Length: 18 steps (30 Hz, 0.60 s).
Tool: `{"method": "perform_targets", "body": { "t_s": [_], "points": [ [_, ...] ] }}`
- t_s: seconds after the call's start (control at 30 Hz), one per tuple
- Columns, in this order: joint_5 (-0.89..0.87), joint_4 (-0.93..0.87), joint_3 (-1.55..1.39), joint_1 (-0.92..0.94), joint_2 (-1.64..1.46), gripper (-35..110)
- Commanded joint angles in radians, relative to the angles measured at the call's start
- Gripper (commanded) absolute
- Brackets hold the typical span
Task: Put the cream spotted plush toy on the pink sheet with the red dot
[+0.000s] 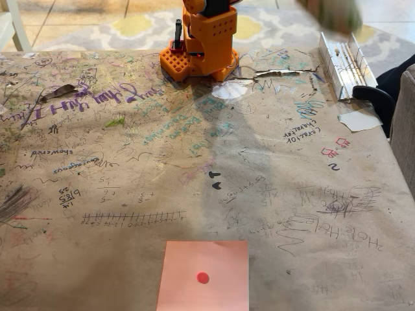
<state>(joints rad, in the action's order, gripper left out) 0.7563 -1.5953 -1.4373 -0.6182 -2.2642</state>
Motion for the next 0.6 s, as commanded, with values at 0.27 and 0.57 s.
{"method": "perform_targets", "body": {
  "t_s": [0.27, 0.57],
  "points": [
    [0.046, 0.064, 0.051, 0.219, -0.41, 2],
    [-0.017, 0.11, -0.166, 0.284, -0.664, 3]
  ]
}}
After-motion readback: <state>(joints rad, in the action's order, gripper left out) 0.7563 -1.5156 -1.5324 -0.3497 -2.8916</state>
